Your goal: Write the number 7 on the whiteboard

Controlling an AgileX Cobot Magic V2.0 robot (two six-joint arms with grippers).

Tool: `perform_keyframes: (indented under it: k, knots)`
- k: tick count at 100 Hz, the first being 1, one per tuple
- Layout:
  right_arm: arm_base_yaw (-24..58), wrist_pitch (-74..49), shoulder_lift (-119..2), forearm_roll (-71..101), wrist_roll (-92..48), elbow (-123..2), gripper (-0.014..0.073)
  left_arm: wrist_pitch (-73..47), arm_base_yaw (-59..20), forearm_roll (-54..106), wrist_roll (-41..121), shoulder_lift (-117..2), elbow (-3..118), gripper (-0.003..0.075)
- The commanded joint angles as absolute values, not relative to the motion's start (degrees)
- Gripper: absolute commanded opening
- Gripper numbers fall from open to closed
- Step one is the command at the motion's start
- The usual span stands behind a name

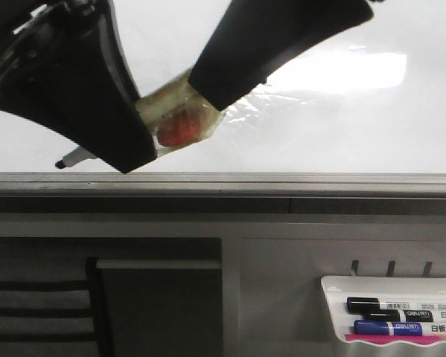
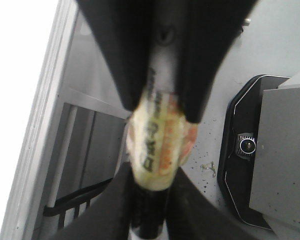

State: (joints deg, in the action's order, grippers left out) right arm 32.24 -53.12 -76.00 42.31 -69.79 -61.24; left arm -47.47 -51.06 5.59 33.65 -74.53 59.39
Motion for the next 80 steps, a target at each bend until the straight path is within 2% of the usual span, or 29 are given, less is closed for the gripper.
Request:
perform_keyframes:
  k: [1,11,32,51,58,68,80]
  knots:
    - [32.3,-51.9,-74.5,43.9,-69.6,-63.3,-0.0060,-43.5,-51.2,5.4,32.6,-72.6,61.6,0.0288]
    - [32.3,-51.1,-73.9,39.8,-64.2,-64.4,-0.0059,-43.7,-49.9,5.4,31.4,-70.8,61.7,0.0356]
    - [31.9,-50.0,-69.6,22.9,-45.3,-66.7,-0.0059,-44.8,-41.6,5.3,25.8,-64.3,61.6,0.0354]
    - [28.8,-48.2,-63.1,16.6,-29.0,-64.2,-0.0059,-43.9,-30.5,6.4,22.0,-56.4,56.8,0.0354]
    - [28.1,-44.1,-59.2,16.4,-26.6,-60.3,-0.0059,-42.4,-26.8,7.3,21.9,-52.7,53.6,0.0349]
    - [28.0,-32.2,-54.8,16.4,-24.5,-52.5,-0.0060,-38.5,-22.3,9.6,21.9,-47.3,47.9,0.0345]
    - [28.0,-22.7,-52.9,18.4,-24.5,-47.1,-0.0060,-32.5,-19.6,11.5,21.9,-43.2,43.1,0.0345]
